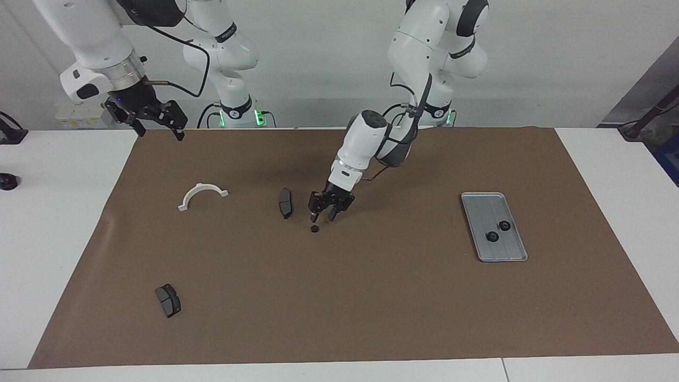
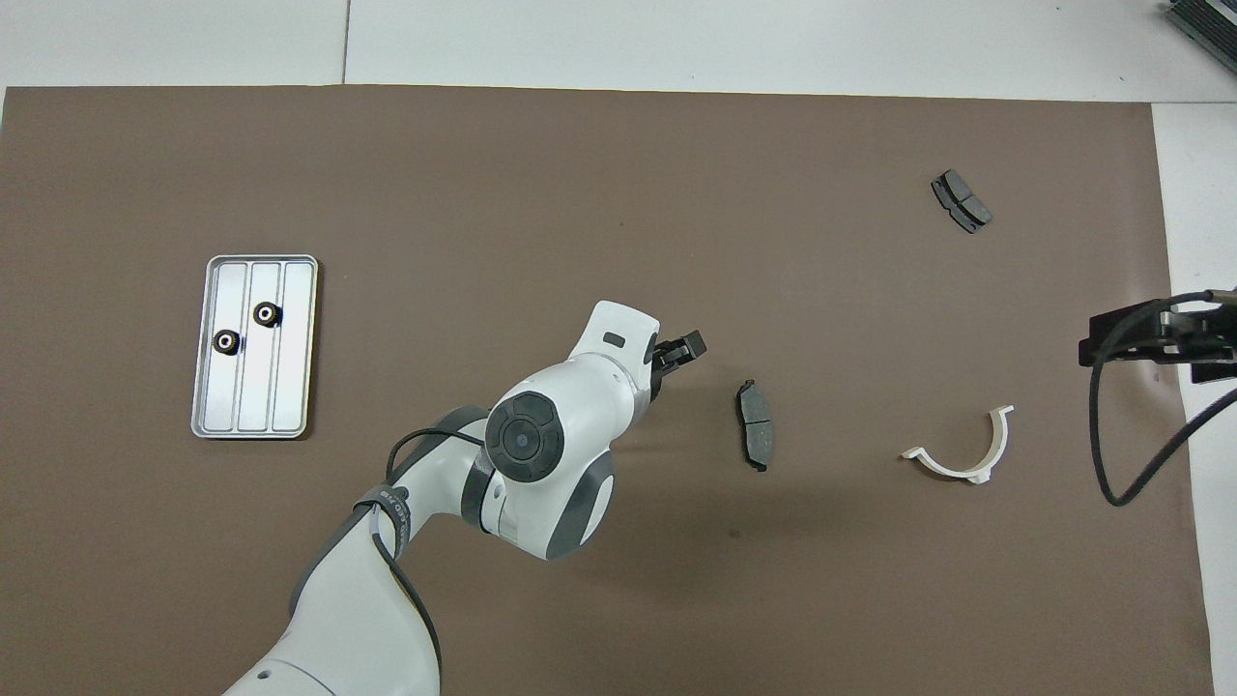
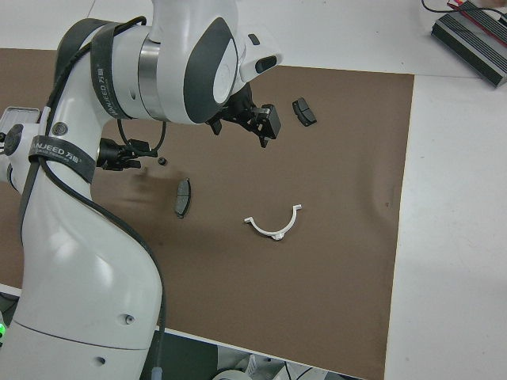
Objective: Place bearing gear from tray to pile
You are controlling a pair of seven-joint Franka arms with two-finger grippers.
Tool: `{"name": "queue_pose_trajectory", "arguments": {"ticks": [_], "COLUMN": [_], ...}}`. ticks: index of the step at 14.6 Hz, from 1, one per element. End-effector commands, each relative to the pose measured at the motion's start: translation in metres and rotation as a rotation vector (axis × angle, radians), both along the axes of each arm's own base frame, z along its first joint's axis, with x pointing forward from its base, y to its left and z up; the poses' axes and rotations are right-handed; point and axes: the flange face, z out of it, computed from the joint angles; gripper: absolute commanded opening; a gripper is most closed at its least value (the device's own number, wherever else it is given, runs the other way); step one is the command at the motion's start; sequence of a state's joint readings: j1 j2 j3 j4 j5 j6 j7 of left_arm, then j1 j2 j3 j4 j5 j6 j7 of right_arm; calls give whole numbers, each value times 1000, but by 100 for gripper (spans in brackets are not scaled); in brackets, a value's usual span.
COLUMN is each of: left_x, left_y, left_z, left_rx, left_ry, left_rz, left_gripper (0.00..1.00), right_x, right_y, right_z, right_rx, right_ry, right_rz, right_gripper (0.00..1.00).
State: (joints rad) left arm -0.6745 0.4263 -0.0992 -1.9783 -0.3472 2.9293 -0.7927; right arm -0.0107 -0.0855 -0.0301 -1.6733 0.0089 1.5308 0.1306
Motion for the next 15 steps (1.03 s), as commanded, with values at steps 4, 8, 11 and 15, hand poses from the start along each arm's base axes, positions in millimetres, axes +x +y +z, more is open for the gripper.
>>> {"name": "queue_pose_trajectory", "arguments": {"ticks": [4,8,11,15], "left_x": [65,106,120,127], "left_y": [54,139,220,327], "left_z": [31,82,111,123], "left_rx": [30,84,123,272], "left_ry": [86,174,216,245], "left_rz": [32,-26,-87,-190], "left_gripper": [73,72,72,72], "right_x": [6,35,54,70], "right_y": [10,87,163,268], "right_z": [5,-24,-66,-145], "right_rx": [2,-40,-68,-46], "right_ry": [-112,-153,-156,-177], "right_rz": [34,140,154,105], "right_gripper": [100,100,100,100]}}
